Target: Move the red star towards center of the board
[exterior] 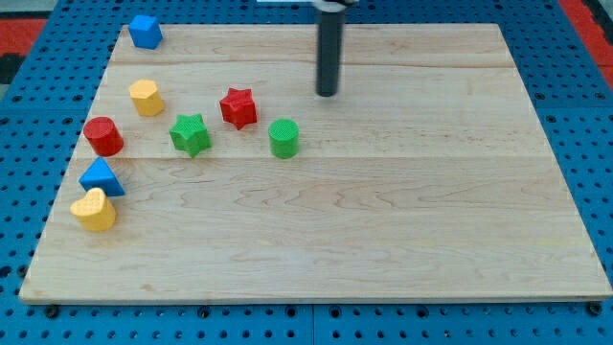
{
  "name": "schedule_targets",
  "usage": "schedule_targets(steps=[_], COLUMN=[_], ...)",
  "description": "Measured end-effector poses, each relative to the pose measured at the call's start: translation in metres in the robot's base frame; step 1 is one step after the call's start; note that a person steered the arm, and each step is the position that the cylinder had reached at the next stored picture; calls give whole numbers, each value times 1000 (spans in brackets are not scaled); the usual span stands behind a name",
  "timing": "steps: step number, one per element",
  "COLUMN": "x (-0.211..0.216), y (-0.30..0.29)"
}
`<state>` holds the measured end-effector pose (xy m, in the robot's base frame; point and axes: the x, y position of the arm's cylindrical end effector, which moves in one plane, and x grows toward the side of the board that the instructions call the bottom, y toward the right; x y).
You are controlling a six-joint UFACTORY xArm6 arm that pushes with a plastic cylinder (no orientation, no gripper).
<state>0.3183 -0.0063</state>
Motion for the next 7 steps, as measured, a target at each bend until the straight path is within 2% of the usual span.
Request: schedule_targets(steps=[1, 2, 3, 5, 7], x=[-16, 17, 45, 45, 68], y=[-103, -149, -101, 18, 29])
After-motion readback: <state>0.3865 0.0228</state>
